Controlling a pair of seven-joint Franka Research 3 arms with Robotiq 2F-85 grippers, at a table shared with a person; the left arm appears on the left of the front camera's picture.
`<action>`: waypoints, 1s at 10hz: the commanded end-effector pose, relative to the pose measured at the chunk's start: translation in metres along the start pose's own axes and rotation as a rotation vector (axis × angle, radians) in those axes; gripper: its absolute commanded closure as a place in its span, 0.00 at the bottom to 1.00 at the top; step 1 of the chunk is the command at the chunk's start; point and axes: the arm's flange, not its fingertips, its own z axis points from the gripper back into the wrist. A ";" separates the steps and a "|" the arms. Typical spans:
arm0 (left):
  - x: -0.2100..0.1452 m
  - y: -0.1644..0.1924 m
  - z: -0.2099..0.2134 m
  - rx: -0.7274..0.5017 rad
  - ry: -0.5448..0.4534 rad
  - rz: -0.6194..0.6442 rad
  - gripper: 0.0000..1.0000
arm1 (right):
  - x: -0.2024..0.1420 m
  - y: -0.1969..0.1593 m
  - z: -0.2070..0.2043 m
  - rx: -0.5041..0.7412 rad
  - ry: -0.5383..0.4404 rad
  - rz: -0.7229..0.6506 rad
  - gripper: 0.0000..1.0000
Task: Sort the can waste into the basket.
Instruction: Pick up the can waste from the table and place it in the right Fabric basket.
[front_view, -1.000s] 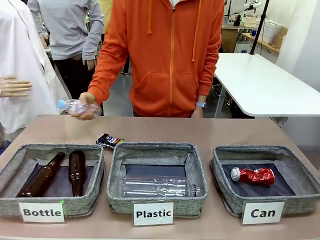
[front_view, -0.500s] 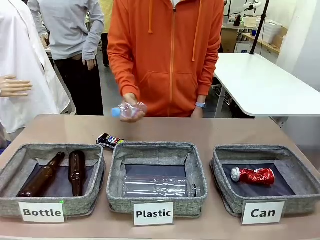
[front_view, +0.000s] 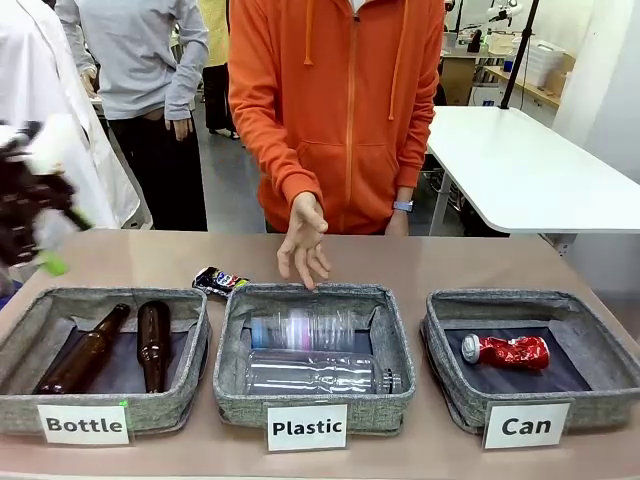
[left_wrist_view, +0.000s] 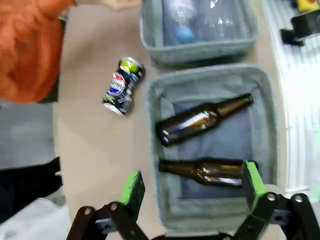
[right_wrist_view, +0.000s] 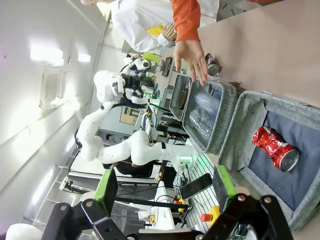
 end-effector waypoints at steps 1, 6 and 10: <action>0.006 0.068 -0.016 -0.060 0.016 -0.049 0.00 | -0.002 0.002 0.001 -0.005 0.007 0.016 0.00; -0.048 -0.010 0.026 -0.065 0.094 0.066 0.00 | -0.002 0.002 0.001 -0.005 0.007 0.016 0.00; -0.086 -0.071 0.022 0.063 0.027 0.117 0.00 | -0.002 0.002 0.001 -0.005 0.007 0.016 0.00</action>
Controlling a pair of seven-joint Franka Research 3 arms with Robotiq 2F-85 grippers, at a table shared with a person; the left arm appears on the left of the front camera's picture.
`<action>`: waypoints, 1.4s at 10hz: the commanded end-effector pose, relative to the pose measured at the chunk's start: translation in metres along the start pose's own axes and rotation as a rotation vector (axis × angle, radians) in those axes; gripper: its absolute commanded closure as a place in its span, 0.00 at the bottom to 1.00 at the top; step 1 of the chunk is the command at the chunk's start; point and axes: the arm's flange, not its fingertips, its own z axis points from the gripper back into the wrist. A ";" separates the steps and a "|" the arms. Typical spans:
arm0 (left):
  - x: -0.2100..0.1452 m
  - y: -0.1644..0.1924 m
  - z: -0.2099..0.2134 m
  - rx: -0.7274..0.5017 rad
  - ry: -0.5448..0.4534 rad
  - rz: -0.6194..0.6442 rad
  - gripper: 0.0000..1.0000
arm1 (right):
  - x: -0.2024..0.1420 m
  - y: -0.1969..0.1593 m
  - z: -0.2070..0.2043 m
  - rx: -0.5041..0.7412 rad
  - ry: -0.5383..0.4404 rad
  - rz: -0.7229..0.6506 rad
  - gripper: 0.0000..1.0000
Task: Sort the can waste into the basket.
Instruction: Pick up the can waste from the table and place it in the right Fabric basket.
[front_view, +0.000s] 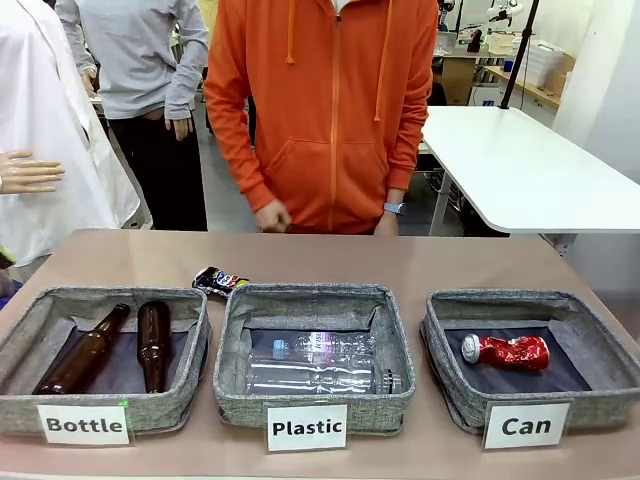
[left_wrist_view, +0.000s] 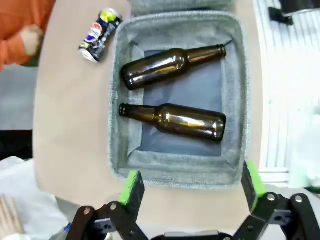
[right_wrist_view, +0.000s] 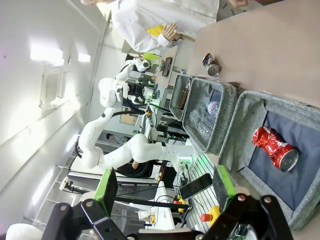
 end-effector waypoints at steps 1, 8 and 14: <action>0.016 0.013 -0.010 0.057 -0.010 -0.029 0.00 | -0.002 0.002 0.001 -0.005 0.008 0.017 0.00; 0.163 0.193 -0.077 -0.081 0.131 -0.181 0.00 | -0.002 0.002 0.001 -0.005 0.008 0.017 0.00; 0.224 0.245 -0.213 -0.221 0.187 -0.309 0.00 | -0.002 0.002 0.001 -0.005 0.008 0.017 0.00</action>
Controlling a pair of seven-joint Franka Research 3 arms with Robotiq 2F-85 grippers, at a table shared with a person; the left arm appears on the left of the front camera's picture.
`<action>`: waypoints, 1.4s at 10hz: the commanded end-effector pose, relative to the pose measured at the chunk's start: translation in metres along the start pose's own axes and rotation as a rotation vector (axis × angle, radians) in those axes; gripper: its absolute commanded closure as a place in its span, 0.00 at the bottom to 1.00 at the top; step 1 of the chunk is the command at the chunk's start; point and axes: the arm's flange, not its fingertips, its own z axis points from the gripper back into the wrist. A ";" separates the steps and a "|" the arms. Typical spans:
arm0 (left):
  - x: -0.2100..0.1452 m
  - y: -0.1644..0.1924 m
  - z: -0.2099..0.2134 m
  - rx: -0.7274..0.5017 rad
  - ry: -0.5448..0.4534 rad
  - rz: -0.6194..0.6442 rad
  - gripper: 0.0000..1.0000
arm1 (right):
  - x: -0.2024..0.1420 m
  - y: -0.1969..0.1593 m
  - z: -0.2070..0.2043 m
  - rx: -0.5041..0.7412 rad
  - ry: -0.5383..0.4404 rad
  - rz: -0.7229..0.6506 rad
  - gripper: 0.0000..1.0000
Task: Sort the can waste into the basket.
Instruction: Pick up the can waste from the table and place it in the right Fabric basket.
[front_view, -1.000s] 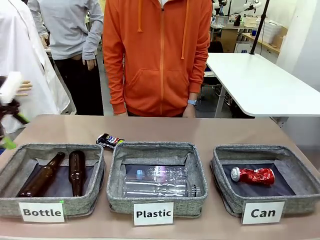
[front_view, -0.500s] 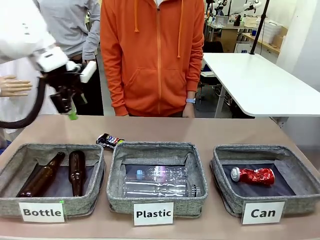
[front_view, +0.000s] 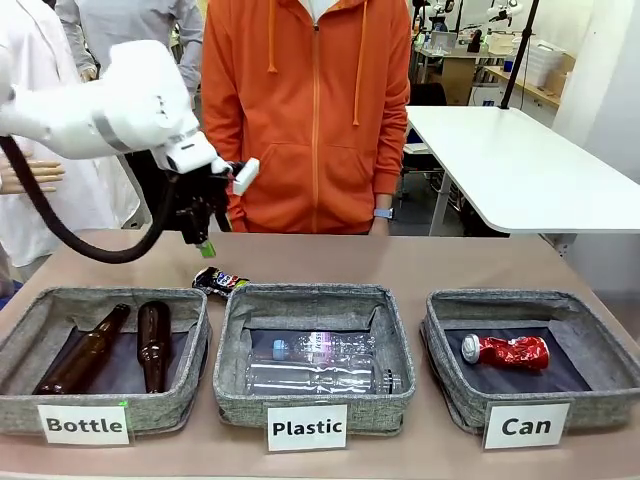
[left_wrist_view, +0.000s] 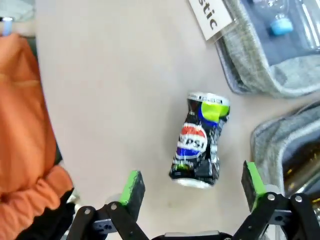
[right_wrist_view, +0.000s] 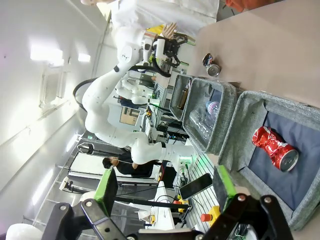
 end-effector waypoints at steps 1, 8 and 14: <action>0.000 0.016 -0.013 -0.056 0.040 -0.013 0.00 | -0.002 0.002 0.001 -0.005 0.008 0.016 0.00; 0.000 0.011 -0.082 -0.102 0.067 -0.018 0.00 | -0.002 0.002 0.001 -0.005 0.008 0.016 0.00; -0.007 0.017 -0.108 -0.149 0.119 0.000 0.00 | -0.002 0.002 0.001 -0.005 0.008 0.016 0.00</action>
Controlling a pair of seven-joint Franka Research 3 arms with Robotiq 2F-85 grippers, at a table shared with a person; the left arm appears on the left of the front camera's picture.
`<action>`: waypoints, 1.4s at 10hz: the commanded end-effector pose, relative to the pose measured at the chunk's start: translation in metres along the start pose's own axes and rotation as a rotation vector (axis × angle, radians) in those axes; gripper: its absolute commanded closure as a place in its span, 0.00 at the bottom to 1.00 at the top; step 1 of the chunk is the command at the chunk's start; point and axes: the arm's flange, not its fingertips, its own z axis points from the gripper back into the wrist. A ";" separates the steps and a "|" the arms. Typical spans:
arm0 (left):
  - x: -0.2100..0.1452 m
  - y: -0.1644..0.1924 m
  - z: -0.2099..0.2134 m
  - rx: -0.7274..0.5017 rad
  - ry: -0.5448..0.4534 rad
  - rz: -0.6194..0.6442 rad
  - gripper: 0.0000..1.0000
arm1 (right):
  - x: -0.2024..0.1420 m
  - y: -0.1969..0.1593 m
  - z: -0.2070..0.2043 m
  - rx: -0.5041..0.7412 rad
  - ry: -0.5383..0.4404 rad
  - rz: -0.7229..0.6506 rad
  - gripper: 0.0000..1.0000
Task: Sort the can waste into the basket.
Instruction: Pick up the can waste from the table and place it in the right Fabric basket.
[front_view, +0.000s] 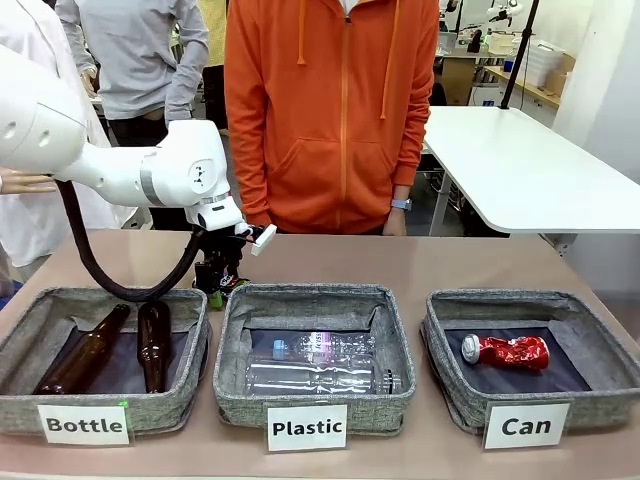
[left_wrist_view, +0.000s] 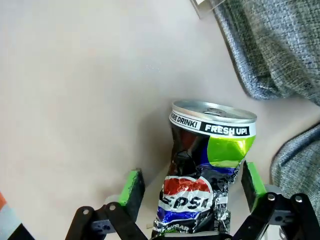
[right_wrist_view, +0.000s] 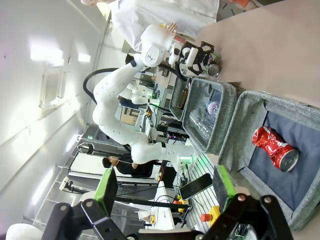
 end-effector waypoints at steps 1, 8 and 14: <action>0.002 0.005 0.002 0.006 0.039 0.006 0.00 | -0.002 0.002 0.001 -0.005 0.008 0.016 0.00; 0.003 0.009 -0.001 0.023 0.100 0.007 1.00 | -0.002 0.002 0.001 -0.005 0.008 0.016 0.00; 0.001 0.007 0.006 0.049 0.083 0.016 1.00 | -0.002 0.002 0.001 -0.005 0.008 0.016 0.00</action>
